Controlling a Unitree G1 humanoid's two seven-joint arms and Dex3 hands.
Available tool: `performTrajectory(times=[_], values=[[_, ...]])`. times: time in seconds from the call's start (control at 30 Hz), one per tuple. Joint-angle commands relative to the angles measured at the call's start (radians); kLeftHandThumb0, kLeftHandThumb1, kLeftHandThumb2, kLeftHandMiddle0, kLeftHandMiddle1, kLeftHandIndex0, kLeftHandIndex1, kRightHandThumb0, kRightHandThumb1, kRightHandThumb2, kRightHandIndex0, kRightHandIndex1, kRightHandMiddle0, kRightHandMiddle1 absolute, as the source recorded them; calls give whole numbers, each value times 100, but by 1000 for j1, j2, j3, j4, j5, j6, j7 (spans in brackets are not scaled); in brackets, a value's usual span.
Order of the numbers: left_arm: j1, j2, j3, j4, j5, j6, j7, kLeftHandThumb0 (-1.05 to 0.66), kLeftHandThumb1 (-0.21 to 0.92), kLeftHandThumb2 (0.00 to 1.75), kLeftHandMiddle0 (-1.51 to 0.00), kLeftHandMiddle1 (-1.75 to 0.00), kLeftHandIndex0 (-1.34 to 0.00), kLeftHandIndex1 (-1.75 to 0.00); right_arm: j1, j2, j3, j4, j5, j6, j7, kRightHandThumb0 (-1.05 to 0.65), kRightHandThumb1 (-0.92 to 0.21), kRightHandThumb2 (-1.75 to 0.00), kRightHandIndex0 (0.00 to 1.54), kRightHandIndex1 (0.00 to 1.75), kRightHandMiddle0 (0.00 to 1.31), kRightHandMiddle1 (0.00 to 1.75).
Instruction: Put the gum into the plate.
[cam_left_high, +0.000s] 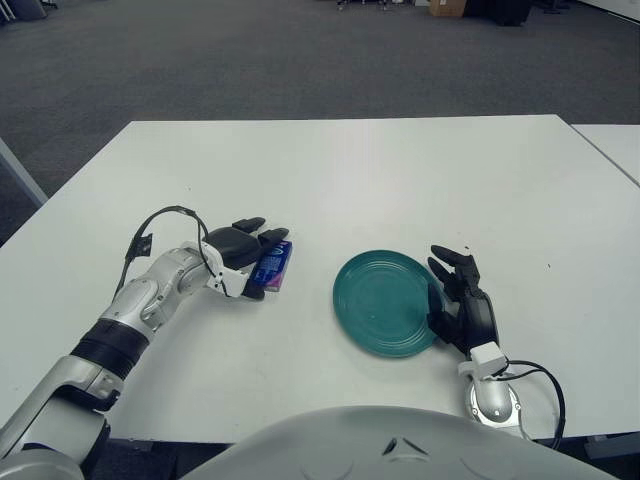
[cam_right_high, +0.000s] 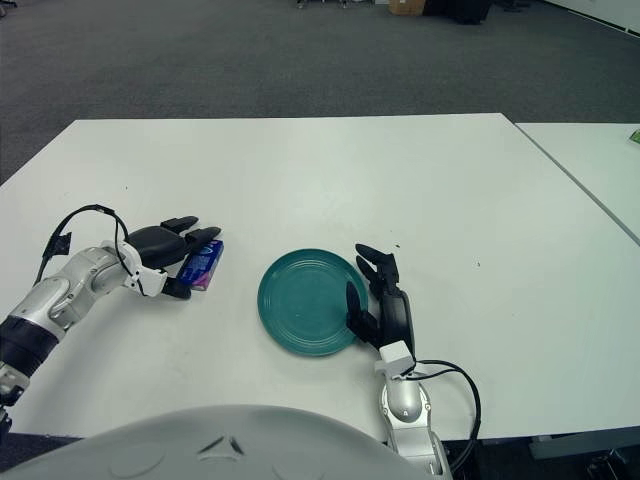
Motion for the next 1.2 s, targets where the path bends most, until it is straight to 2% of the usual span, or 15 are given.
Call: performTrajectory(times=[0.0,0.2,0.5,0.53,0.67,0.93,0.97,1.0,1.03,1.13,1.17], values=[[-7,0,-9,1,16,20,16,-105,92,43,0,0,0,0,55,-75,-40,134,-34,33,4,-87,-92,-76,50,3,0,93],[-3,3,-18,-25,23,42,-12,-105,92,46,0,0,0,0,57,-74,-39,133,-34,34,4,-88,-92,-76,50,3,0,93],[-1,29,-37,-136,51,122,-163,-105,92,55,0,0,-7,-4,57,-75,-40,129,-24,41,15,-87,-92,-75,50,3,0,93],[-1,31,-38,-141,50,124,-173,-105,92,56,0,0,-5,-21,57,-75,-40,128,-24,42,16,-87,-92,-75,50,3,0,93],[-5,34,-39,-155,43,132,-214,-105,92,58,-2,-1,-1,-56,58,-74,-42,126,-23,41,18,-86,-92,-75,49,3,0,93],[-6,49,-39,-204,36,142,-280,-105,92,58,-15,-6,0,-94,61,-73,-44,116,-20,55,24,-86,-92,-75,49,3,0,93],[-6,51,-40,-207,37,140,-283,-105,92,58,-13,-21,0,-100,62,-73,-44,115,-20,55,24,-86,-92,-75,49,3,0,93],[-9,55,-42,-207,39,129,-278,-105,92,57,-9,-47,0,-107,61,-72,-44,115,-20,54,24,-86,-92,-75,49,3,0,92],[-11,57,-44,-206,41,121,-274,-105,92,56,-5,-90,-2,-120,61,-72,-44,116,-20,53,23,-86,-92,-75,49,3,0,92],[-19,61,-48,-198,43,100,-263,-105,92,53,-2,-146,-4,-140,61,-73,-45,114,-18,53,25,-86,-92,-75,49,3,0,92],[-22,62,-51,-192,43,92,-261,-105,92,52,-1,-151,-4,-142,61,-73,-45,114,-17,53,26,-86,-92,-75,49,3,0,92]])
